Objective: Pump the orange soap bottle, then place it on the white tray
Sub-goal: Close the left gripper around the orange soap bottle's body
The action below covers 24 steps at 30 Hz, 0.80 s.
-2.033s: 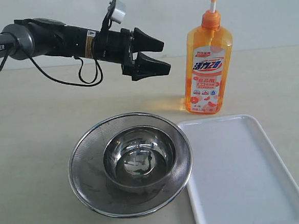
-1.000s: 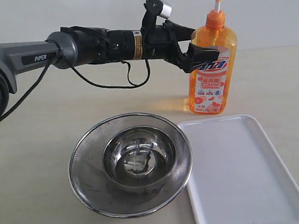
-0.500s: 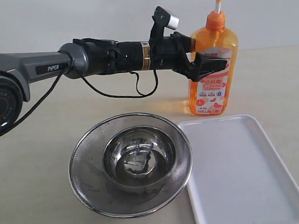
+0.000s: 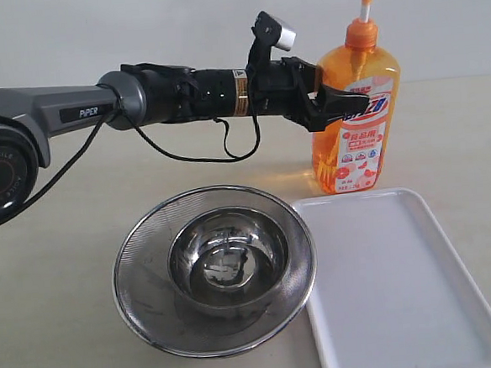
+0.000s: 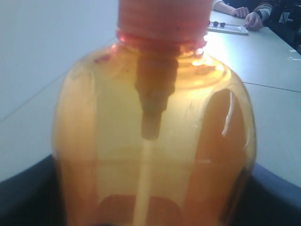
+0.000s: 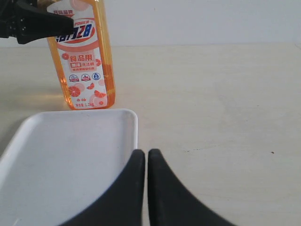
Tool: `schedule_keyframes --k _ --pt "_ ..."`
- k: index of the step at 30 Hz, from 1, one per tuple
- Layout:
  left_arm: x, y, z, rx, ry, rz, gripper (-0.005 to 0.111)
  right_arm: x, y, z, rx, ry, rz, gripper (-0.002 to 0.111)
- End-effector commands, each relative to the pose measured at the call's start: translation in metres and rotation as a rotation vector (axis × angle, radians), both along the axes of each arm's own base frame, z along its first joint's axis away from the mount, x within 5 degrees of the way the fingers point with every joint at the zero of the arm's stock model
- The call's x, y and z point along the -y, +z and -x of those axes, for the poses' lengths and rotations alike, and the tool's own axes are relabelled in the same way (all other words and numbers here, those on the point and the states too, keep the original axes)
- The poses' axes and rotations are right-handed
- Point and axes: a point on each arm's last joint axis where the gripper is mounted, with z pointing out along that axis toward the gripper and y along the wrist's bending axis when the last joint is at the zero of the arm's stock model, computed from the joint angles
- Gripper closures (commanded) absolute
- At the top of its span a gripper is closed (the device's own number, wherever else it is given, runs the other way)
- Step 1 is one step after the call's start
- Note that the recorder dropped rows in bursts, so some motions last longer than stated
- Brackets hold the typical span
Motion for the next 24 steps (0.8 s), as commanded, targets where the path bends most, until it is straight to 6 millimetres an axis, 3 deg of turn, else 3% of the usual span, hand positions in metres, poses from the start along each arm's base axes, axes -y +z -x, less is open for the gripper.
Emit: schedule_keyframes --k 1,24 --pt "0.0032 0.0029 0.0023 -0.002 -0.015 0.014 0.102 0.0000 0.0013 0.0000 0.016 0.000 -0.001 0.108" --pt "0.0033 0.0052 0.0065 -0.005 -0.068 0.041 0.102 0.0000 0.0013 0.0000 0.016 0.000 -0.001 0.108"
